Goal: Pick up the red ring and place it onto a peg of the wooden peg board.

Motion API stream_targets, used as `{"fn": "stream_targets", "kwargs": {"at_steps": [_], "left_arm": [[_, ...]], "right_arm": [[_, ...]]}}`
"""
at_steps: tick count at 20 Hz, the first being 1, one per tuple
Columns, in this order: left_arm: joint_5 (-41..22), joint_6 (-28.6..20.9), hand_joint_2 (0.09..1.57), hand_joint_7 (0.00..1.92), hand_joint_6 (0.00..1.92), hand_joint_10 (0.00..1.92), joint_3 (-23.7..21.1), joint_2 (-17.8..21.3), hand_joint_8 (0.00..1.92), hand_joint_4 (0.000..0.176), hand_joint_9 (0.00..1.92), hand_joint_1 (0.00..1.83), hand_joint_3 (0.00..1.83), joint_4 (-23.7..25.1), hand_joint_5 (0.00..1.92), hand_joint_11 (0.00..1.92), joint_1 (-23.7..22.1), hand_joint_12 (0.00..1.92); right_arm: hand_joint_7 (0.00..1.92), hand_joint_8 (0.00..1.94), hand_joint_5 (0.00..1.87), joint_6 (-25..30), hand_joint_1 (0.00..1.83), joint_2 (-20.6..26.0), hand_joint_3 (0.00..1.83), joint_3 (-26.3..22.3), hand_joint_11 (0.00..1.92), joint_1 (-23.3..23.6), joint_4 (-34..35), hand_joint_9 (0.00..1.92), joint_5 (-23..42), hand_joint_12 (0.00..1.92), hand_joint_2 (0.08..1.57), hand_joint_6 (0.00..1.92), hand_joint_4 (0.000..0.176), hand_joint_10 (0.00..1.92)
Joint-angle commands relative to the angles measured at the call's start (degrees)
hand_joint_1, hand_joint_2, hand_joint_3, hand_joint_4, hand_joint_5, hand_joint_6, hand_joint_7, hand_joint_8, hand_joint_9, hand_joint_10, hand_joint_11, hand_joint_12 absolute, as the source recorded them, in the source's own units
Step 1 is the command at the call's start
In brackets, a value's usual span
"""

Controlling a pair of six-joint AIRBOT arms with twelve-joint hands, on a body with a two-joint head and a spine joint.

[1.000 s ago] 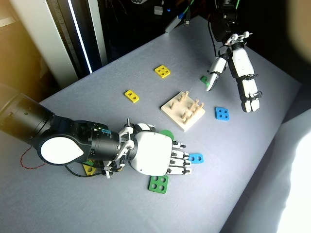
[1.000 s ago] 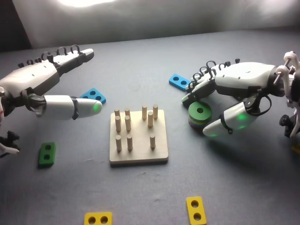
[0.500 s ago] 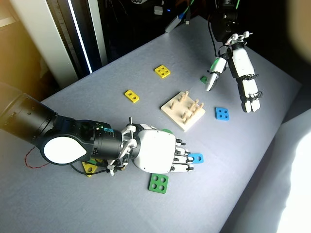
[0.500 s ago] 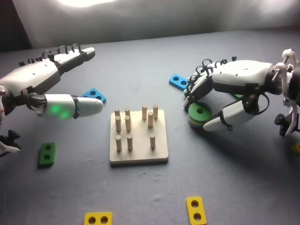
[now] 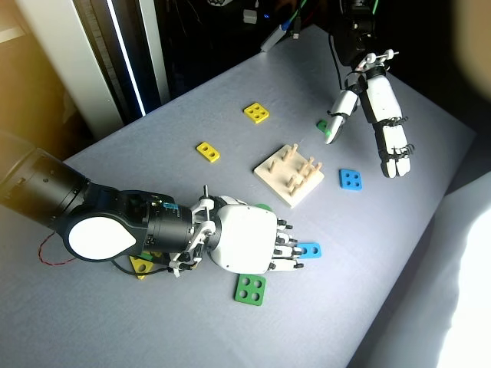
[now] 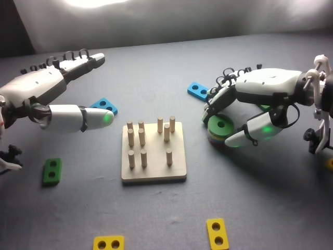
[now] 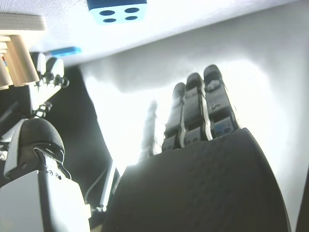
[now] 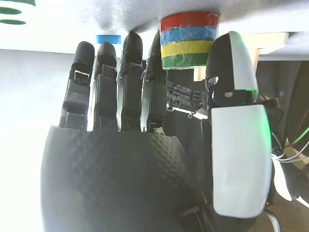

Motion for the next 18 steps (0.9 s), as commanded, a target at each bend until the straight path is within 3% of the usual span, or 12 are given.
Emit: {"fn": "stream_targets", "kwargs": {"at_steps": [1,4,7,8,10,11,14,16,18], "left_arm": [[-6.8,-0.3,1.02,0.01,0.0,0.0,0.4,0.2,0.0,0.176,0.0,0.44,0.0,-0.4,0.03,0.0,-0.1,0.0],[-6.8,-0.3,1.03,0.01,0.0,0.0,0.6,0.2,0.0,0.172,0.0,0.46,0.01,-0.7,0.03,0.0,0.3,0.0],[-6.8,-0.3,1.03,0.0,0.0,0.0,0.6,0.2,0.0,0.176,0.0,0.45,0.0,-1.1,0.03,0.0,0.5,0.0],[-6.8,-0.3,1.02,0.0,0.0,0.0,0.7,0.2,0.0,0.176,0.0,0.43,0.0,-1.2,0.03,0.0,0.7,0.0],[-6.8,-0.3,1.03,0.0,0.0,0.0,0.7,0.2,0.0,0.176,0.0,0.44,0.0,-1.2,0.03,0.0,0.7,0.0],[-6.8,-0.3,1.02,0.0,0.0,0.0,0.7,0.2,0.0,0.176,0.0,0.44,0.0,-1.3,0.03,0.0,0.7,0.0],[-6.8,-0.3,1.02,0.0,0.0,0.0,0.8,0.2,0.0,0.176,0.0,0.46,0.0,-1.3,0.03,0.0,0.7,0.0],[-6.8,-0.3,1.02,0.0,0.0,0.0,0.8,0.2,0.0,0.176,0.0,0.44,0.0,-1.4,0.03,0.0,0.7,0.0],[-6.8,-0.3,1.02,0.0,0.0,0.0,0.8,0.2,0.0,0.176,0.0,0.45,0.0,-1.4,0.03,0.0,0.7,0.0]], "right_arm": [[0.53,0.0,0.8,1.6,1.11,0.0,0.0,0.1,0.0,0.7,1.6,0.28,7.7,0.54,1.21,1.27,0.0,0.01],[0.52,0.0,0.8,5.3,1.11,0.0,0.0,-0.1,0.0,0.9,0.1,0.29,11.3,0.64,1.21,1.26,0.0,0.01],[0.53,0.0,0.83,6.4,1.08,0.0,0.0,-0.7,0.0,1.7,-0.9,0.25,13.0,0.55,1.19,1.23,0.0,0.0],[0.53,0.0,0.83,6.8,1.07,0.1,0.0,-0.9,0.0,2.1,-1.4,0.24,13.7,0.45,1.19,1.23,0.0,0.0],[0.54,0.0,0.83,7.3,1.04,0.3,0.0,-1.2,0.0,2.6,-1.9,0.24,14.3,0.42,1.19,1.24,0.0,0.0],[0.5,0.0,0.82,7.7,1.03,0.6,0.0,-1.7,0.0,2.9,-2.2,0.2,15.0,0.22,1.2,1.26,0.0,0.0],[0.42,0.0,0.77,8.2,1.04,1.1,0.0,-3.2,0.0,3.8,-3.4,0.16,16.3,0.07,1.23,1.32,0.0,0.0],[0.46,0.02,0.78,9.0,1.05,1.2,0.0,-3.7,0.0,4.6,-5.0,0.2,16.9,0.16,1.22,1.31,0.0,0.01],[0.49,0.01,0.81,9.6,1.04,1.2,0.0,-4.1,0.0,5.2,-6.5,0.23,17.0,0.45,1.2,1.27,0.0,0.03]]}}
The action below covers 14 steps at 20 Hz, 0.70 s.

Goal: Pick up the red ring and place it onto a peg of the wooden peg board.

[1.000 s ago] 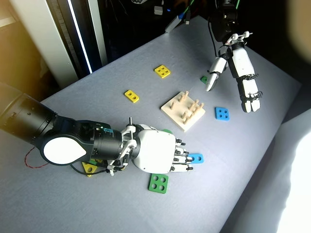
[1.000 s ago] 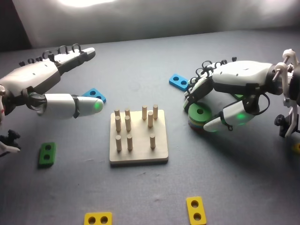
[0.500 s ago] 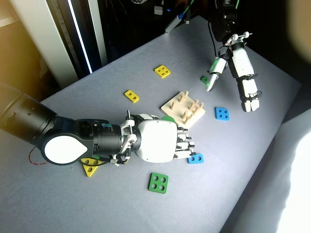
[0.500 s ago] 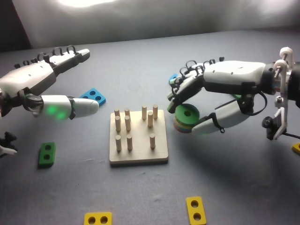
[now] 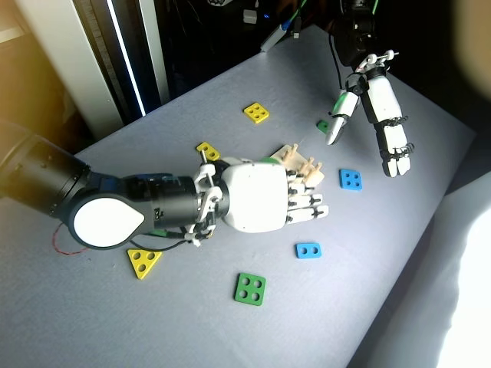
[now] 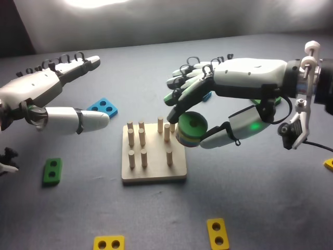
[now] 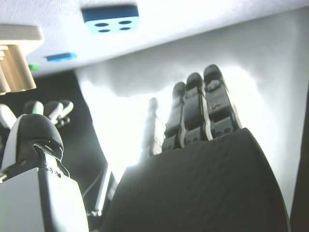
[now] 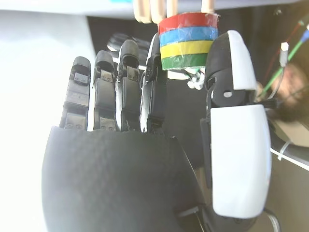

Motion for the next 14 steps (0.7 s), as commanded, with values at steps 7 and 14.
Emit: {"fn": "stream_targets", "kwargs": {"at_steps": [7,14], "left_arm": [[-6.8,-0.3,0.99,0.0,0.0,0.0,0.6,0.0,0.0,0.16,0.0,0.45,0.0,-0.4,0.04,0.0,-0.2,0.0],[-6.7,-0.3,0.98,0.0,0.0,0.0,0.6,-0.1,0.0,0.161,0.0,0.39,0.0,-0.4,0.03,0.02,-0.3,0.01]], "right_arm": [[0.61,0.02,0.89,2.1,1.09,-0.4,0.0,-1.5,0.0,2.5,-3.0,0.36,4.7,0.98,1.16,1.15,0.0,0.06],[0.64,0.01,0.97,3.8,1.15,-1.8,0.0,-1.5,0.0,4.1,-7.8,0.41,4.1,0.96,1.12,1.01,0.0,0.03]]}}
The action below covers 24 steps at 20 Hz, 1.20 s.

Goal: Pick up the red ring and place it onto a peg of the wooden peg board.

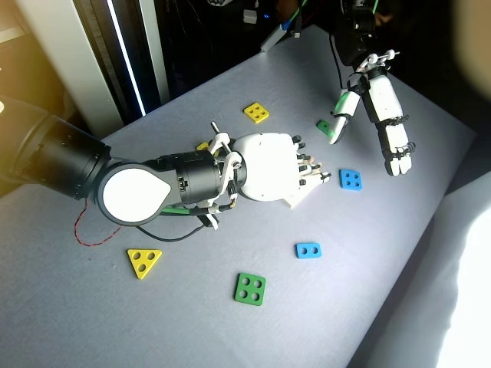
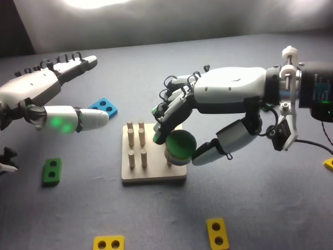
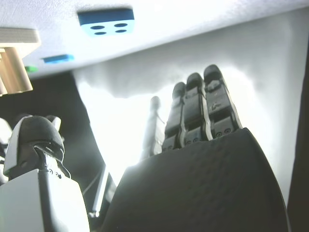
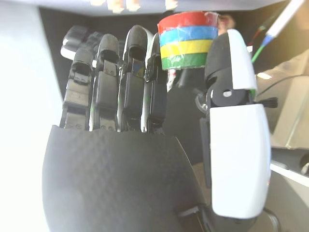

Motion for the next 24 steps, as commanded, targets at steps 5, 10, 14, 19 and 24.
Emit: {"fn": "stream_targets", "kwargs": {"at_steps": [5,10,14,19,24], "left_arm": [[-6.6,-0.3,1.0,0.0,0.01,0.0,0.5,-0.2,0.0,0.163,0.0,0.43,0.0,0.0,0.04,0.0,-0.9,0.0],[-6.6,-0.3,1.0,0.0,0.0,0.0,0.6,-0.3,0.0,0.16,0.0,0.45,0.0,0.1,0.05,0.0,-1.1,0.0],[-6.5,-0.3,1.0,0.0,0.0,0.0,0.6,-0.3,0.0,0.15,0.0,0.43,0.0,0.3,0.04,0.0,-1.3,0.0],[-6.4,-0.3,1.0,0.0,0.0,0.0,0.6,-0.3,0.0,0.158,0.0,0.48,0.0,0.5,0.05,0.0,-1.5,0.0],[-6.4,-0.3,0.98,0.0,0.0,0.0,0.6,-0.3,0.0,0.164,0.0,0.44,0.0,0.6,0.05,0.0,-1.6,0.0]], "right_arm": [[0.64,0.0,0.98,0.5,1.15,-0.7,0.0,-0.1,0.0,1.8,2.3,0.41,3.7,0.72,1.11,0.99,0.0,0.01],[0.65,0.0,0.97,0.4,1.14,-1.2,0.0,0.4,0.0,2.3,1.4,0.39,3.0,0.26,1.12,1.01,0.0,0.01],[0.65,0.0,0.96,0.4,1.15,-1.8,0.0,0.9,0.0,2.6,0.6,0.39,2.2,0.36,1.12,1.02,0.0,0.0],[0.64,0.02,0.95,0.4,1.15,-2.3,0.0,1.3,0.0,2.9,-0.1,0.43,1.6,0.71,1.13,1.04,0.0,0.01],[0.64,0.0,0.92,0.4,1.13,-3.0,0.0,1.7,0.0,2.9,-0.9,0.46,1.1,1.0,1.14,1.08,0.0,0.01]]}}
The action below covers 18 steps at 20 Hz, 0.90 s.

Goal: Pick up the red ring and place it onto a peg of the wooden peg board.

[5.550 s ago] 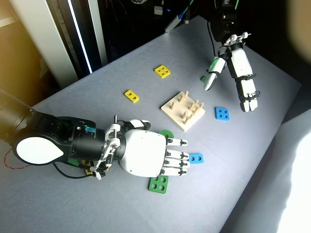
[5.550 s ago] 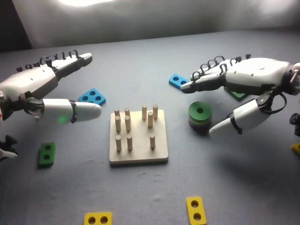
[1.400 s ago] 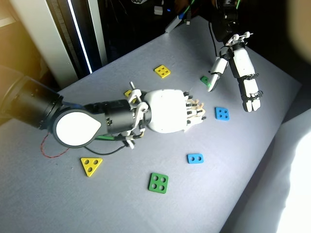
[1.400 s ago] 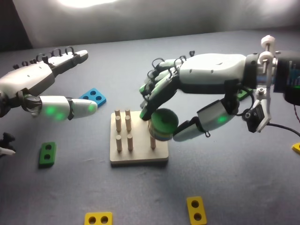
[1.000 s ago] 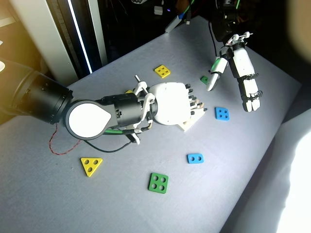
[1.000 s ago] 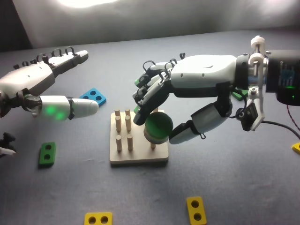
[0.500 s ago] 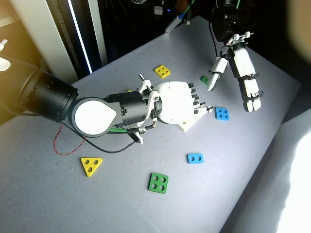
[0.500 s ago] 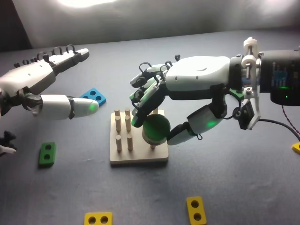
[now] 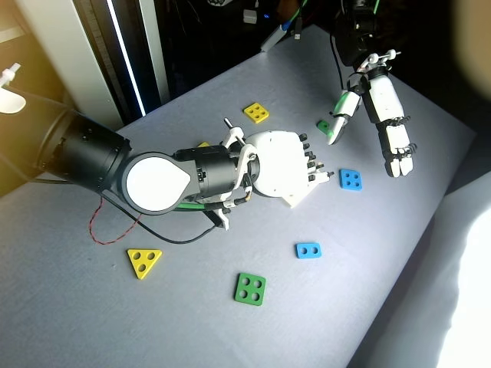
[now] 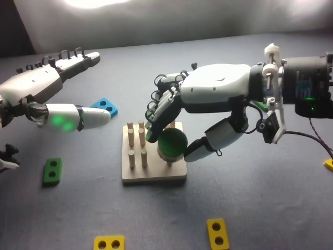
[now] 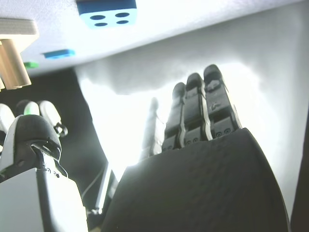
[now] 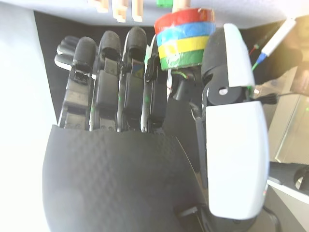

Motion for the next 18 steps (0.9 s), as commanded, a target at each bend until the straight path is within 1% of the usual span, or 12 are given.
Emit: {"fn": "stream_targets", "kwargs": {"at_steps": [1,2,3,4,5,6,7,8,9,12,15,18], "left_arm": [[-6.5,-0.3,0.99,0.0,0.0,0.0,0.5,-0.2,0.0,0.149,0.0,0.44,0.0,0.0,0.05,0.0,-0.7,0.0],[-6.5,-0.3,0.99,0.0,0.0,0.0,0.5,-0.2,0.0,0.147,0.0,0.43,0.0,0.0,0.04,0.0,-0.8,0.0],[-6.4,-0.3,0.99,0.0,0.01,0.0,0.5,-0.2,0.0,0.167,0.0,0.48,0.0,0.0,0.05,0.0,-0.8,0.0],[-6.4,-0.3,1.0,0.0,0.0,0.0,0.5,-0.2,0.0,0.164,0.0,0.47,0.0,0.0,0.05,0.0,-0.8,0.0],[-6.4,-0.3,1.0,0.0,0.0,0.0,0.5,-0.2,0.0,0.162,0.0,0.46,0.0,0.0,0.04,0.0,-0.8,0.0],[-6.4,-0.3,0.98,0.0,0.0,0.0,0.5,-0.2,0.0,0.171,0.0,0.47,0.0,0.1,0.05,0.0,-0.8,0.0],[-6.4,-0.3,0.98,0.0,0.0,0.0,0.5,-0.2,0.0,0.171,0.0,0.48,0.0,0.1,0.05,0.0,-0.9,0.0],[-6.4,-0.3,0.98,0.0,0.0,0.0,0.5,-0.2,0.0,0.175,0.0,0.48,0.0,0.1,0.05,0.0,-0.9,0.0],[-6.4,-0.3,0.99,0.0,0.01,0.0,0.5,-0.2,0.0,0.169,0.0,0.49,0.0,0.1,0.06,0.0,-0.9,0.0],[-6.3,-0.3,0.99,0.0,0.0,0.0,0.5,-0.2,0.0,0.176,0.0,0.49,0.0,0.2,0.06,0.0,-0.9,0.0],[-6.2,-0.3,0.99,0.0,0.01,0.0,0.5,-0.2,0.0,0.176,0.0,0.48,0.0,0.3,0.06,0.0,-1.0,0.0],[-6.1,-0.3,0.98,0.0,0.0,0.0,0.6,-0.2,0.0,0.176,0.0,0.46,0.0,0.4,0.06,0.0,-1.0,0.0]], "right_arm": [[0.64,0.0,0.92,0.4,1.13,-0.3,0.0,0.2,0.0,1.2,3.0,0.46,3.5,0.98,1.14,1.09,0.0,0.01],[0.64,0.0,0.92,0.4,1.13,-0.5,0.0,0.4,0.0,1.2,2.9,0.46,3.4,0.98,1.14,1.09,0.0,0.01],[0.64,0.0,0.91,0.4,1.12,-0.6,0.0,0.6,0.0,1.2,2.9,0.47,3.3,0.98,1.15,1.09,0.0,0.01],[0.64,0.0,0.91,0.4,1.11,-0.7,0.0,0.7,0.0,1.2,2.9,0.46,3.2,0.83,1.15,1.1,0.0,0.01],[0.63,0.0,0.9,0.4,1.1,-0.8,0.0,0.8,0.0,1.2,2.9,0.43,3.0,0.56,1.15,1.11,0.0,0.03],[0.64,0.0,0.91,0.4,1.11,-0.8,0.0,0.9,0.0,1.2,2.8,0.43,2.9,0.44,1.15,1.1,0.0,0.03],[0.64,0.0,0.91,0.4,1.11,-0.9,0.0,0.9,0.0,1.2,2.7,0.41,2.7,0.26,1.15,1.1,0.0,0.02],[0.63,0.0,0.91,0.4,1.1,-1.0,0.0,1.0,0.0,1.1,2.6,0.41,2.5,0.19,1.15,1.1,0.0,0.01],[0.63,0.01,0.89,0.4,1.09,-1.2,0.0,1.1,0.0,1.1,2.5,0.41,2.4,0.36,1.16,1.13,0.0,0.01],[0.62,0.0,0.9,0.4,1.11,-1.7,0.0,1.5,0.0,0.8,2.0,0.4,1.9,0.65,1.15,1.11,0.0,0.0],[0.6,0.0,0.89,0.4,1.1,-2.2,0.0,2.0,0.0,0.6,1.8,0.39,1.7,0.83,1.16,1.13,0.0,0.01],[0.61,0.0,0.88,0.5,1.1,-2.5,0.0,2.2,0.0,0.3,1.4,0.36,1.2,0.75,1.17,1.15,0.0,0.0]]}}
